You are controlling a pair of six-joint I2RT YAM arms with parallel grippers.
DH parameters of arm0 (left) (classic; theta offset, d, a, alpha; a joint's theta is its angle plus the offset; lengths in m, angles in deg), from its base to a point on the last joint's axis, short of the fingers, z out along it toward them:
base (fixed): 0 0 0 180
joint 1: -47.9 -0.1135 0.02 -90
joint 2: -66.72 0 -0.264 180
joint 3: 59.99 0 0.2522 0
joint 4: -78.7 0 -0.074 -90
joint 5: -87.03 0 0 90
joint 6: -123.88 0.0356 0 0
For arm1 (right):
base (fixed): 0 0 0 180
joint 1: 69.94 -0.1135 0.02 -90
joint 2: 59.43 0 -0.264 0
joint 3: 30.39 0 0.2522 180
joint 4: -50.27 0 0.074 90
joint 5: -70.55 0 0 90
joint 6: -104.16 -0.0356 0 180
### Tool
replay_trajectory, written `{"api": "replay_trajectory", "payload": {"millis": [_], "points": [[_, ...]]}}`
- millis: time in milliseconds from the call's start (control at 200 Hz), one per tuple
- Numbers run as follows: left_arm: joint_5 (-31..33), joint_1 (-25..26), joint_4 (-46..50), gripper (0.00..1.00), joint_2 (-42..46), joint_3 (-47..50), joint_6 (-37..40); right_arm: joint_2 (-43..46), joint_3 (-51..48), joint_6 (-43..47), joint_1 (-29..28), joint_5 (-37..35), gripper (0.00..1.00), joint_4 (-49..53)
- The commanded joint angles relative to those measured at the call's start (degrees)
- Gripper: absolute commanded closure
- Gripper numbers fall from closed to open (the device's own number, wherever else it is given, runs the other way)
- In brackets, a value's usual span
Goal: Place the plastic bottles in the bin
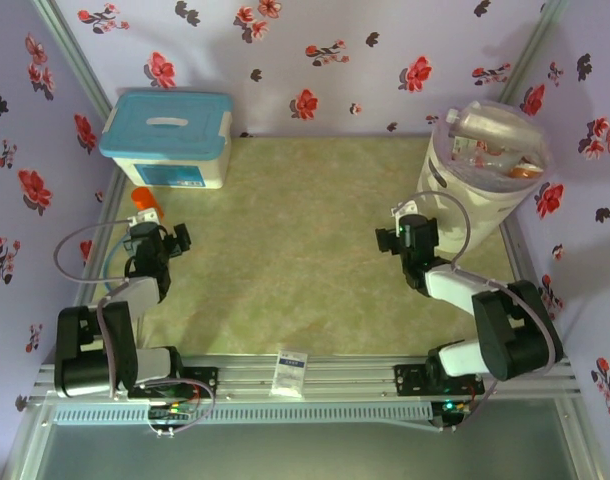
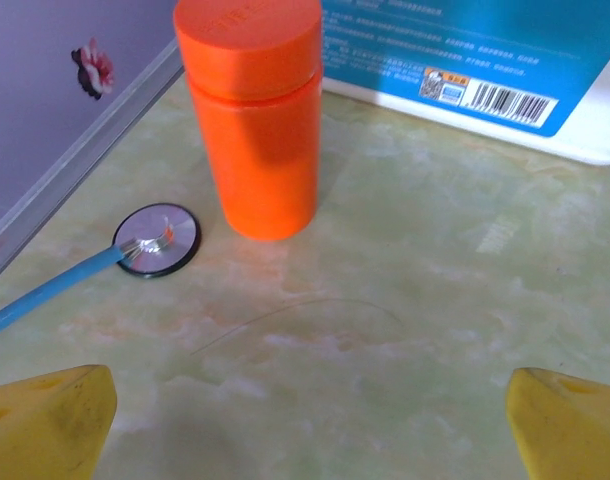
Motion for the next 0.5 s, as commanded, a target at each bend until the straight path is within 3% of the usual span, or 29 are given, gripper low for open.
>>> {"api": "replay_trajectory", "payload": {"millis": [0, 265, 495], "points": [[-2.0, -0.7, -11.4, 0.0, -1.4, 1.6, 2.3, -1.9, -2.0, -0.6, 1.7, -1.3, 0.01, -11.1], [-8.5, -2.2, -19.2, 0.0, -7.3, 1.7, 1.1, -3.5, -3.6, -4.3, 9.1, 5.7, 0.01, -17.2], [-10.2, -2.2, -20.1, 0.0, -7.5, 2.2, 1.9, -3.6, -5.0, -6.0, 11.0, 7.9, 0.01, -20.0]]}}
